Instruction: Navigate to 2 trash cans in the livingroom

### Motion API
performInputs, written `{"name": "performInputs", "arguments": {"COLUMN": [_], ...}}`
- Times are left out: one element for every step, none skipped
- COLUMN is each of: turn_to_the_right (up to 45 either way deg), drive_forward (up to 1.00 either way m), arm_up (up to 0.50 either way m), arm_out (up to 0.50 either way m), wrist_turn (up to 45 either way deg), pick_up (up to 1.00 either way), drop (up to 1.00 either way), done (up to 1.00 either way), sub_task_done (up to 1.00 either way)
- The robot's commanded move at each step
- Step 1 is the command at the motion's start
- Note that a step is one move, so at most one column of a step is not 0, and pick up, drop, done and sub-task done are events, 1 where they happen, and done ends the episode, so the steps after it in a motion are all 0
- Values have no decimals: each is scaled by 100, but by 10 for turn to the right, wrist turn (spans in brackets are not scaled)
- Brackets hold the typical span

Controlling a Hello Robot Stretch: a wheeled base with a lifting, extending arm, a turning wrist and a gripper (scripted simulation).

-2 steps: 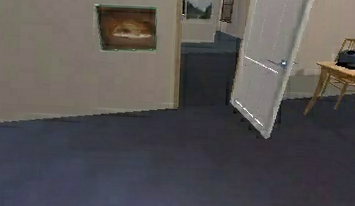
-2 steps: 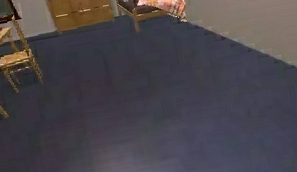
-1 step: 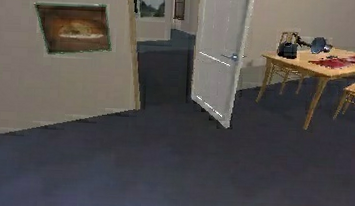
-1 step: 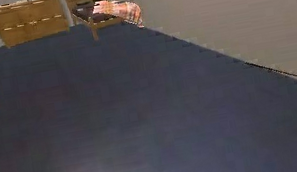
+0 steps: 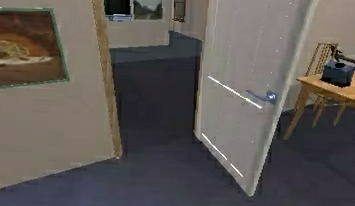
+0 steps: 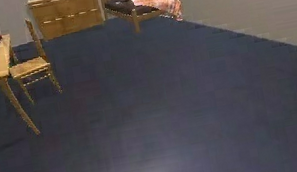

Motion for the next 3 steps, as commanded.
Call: {"name": "performInputs", "arguments": {"turn_to_the_right": [0,0,-300], "drive_forward": [100,65,0], "arm_up": [0,0,0], "arm_out": [0,0,0], "wrist_turn": [0,0,0], "pick_up": [0,0,0], "drop": [0,0,0], "done": [0,0,0], "sub_task_done": [0,0,0]}}
